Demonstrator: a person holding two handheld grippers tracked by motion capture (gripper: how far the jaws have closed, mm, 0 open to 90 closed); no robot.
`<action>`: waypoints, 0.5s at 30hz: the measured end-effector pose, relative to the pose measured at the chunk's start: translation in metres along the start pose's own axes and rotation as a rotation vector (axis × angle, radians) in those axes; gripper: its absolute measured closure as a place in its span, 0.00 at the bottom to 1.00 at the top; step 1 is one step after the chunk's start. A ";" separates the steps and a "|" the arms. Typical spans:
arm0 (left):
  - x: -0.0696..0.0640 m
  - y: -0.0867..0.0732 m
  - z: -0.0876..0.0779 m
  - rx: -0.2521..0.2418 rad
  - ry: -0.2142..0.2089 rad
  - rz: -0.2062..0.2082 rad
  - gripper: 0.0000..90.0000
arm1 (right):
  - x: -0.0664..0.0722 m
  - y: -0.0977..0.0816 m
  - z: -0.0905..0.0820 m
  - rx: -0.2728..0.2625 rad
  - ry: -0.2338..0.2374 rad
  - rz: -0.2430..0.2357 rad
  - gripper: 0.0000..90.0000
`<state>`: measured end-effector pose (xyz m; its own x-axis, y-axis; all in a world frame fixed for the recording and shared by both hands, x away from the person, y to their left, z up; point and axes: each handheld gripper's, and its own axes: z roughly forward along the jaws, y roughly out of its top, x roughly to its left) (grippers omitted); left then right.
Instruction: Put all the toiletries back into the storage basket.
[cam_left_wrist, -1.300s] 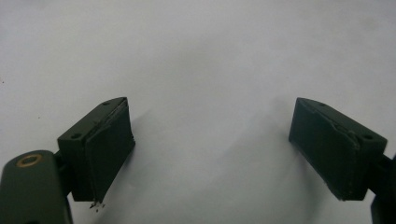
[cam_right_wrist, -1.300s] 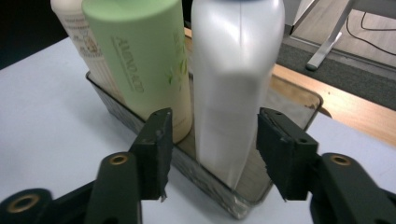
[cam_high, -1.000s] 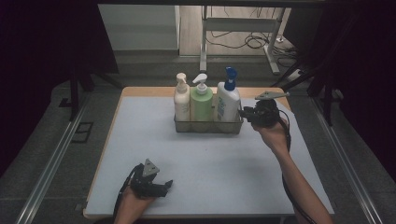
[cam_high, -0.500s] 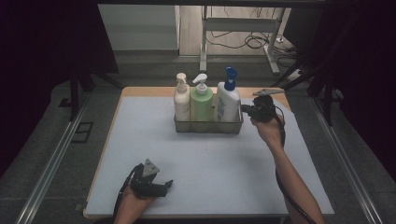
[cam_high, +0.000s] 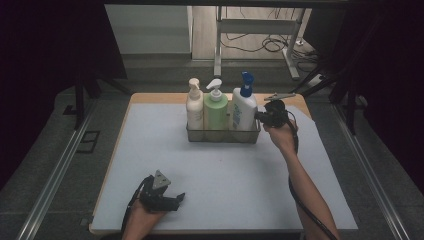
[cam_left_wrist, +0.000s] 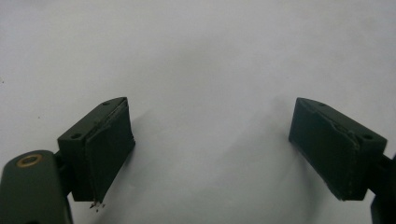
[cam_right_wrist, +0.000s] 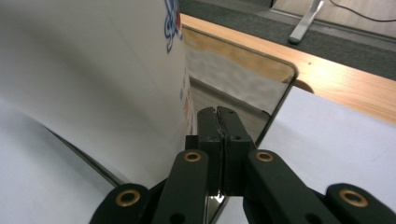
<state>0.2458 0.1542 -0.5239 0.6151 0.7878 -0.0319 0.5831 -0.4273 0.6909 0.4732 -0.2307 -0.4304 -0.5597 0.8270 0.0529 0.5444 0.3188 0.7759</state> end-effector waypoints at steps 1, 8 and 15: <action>0.000 0.000 0.000 0.000 0.000 0.000 0.15 | 0.000 0.000 0.002 0.003 0.003 0.000 0.97; 0.000 0.000 0.000 -0.002 -0.001 -0.003 0.15 | -0.002 -0.003 0.015 0.021 0.014 0.014 0.99; 0.000 0.000 0.000 0.000 -0.001 -0.002 0.15 | -0.003 -0.009 0.022 0.041 0.027 0.034 0.99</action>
<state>0.2457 0.1541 -0.5240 0.6141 0.7885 -0.0340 0.5845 -0.4254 0.6910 0.4835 -0.2257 -0.4512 -0.5567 0.8252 0.0958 0.5879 0.3098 0.7473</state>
